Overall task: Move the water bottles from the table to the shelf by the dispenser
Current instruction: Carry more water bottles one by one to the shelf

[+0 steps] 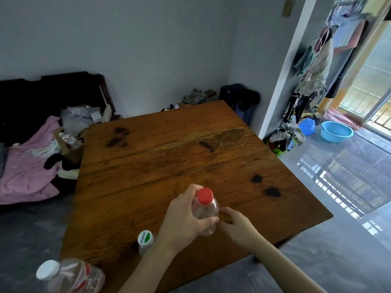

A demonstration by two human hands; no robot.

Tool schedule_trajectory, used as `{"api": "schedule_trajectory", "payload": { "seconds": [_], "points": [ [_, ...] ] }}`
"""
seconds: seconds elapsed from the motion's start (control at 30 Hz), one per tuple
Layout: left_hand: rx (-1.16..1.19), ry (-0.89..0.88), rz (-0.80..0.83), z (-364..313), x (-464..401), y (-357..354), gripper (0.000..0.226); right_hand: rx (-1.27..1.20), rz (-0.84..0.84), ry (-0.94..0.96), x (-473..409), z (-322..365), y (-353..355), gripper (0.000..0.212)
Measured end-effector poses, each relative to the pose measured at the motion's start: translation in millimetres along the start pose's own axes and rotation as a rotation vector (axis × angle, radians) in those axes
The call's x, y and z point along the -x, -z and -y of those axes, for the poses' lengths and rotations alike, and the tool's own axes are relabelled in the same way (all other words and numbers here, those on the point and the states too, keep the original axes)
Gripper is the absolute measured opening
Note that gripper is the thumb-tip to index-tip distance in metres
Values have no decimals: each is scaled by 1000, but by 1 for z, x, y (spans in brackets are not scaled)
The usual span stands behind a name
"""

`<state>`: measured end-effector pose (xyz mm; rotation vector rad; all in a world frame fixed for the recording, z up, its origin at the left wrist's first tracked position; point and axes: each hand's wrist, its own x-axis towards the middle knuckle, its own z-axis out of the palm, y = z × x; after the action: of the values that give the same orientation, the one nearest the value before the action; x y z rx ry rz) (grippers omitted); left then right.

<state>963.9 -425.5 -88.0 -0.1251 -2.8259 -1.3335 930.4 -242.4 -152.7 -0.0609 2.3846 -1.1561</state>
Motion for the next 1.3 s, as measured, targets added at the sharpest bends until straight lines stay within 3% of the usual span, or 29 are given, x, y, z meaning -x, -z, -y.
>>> {"api": "schedule_trajectory", "payload": {
  "seconds": [0.13,0.3,0.53,0.8,1.1,1.3],
  "points": [
    [24,-86,-42,-28,-5,26,60,-724,18,-200,11,5,2,24],
    [87,-156,-8,-52,-13,38,56,-1253,165,-270,22,10,20,33],
    [92,-193,-29,-73,-27,33,52,-1282,229,-274,28,5,42,53],
    [95,-239,20,-98,-42,14,55,-1271,258,-224,40,-13,68,52],
    [92,-299,87,-121,-48,-10,52,-1294,159,-189,60,-39,85,54],
    [120,-394,184,-138,-57,-24,53,-1339,-17,-149,81,-49,89,51]
  ]
}}
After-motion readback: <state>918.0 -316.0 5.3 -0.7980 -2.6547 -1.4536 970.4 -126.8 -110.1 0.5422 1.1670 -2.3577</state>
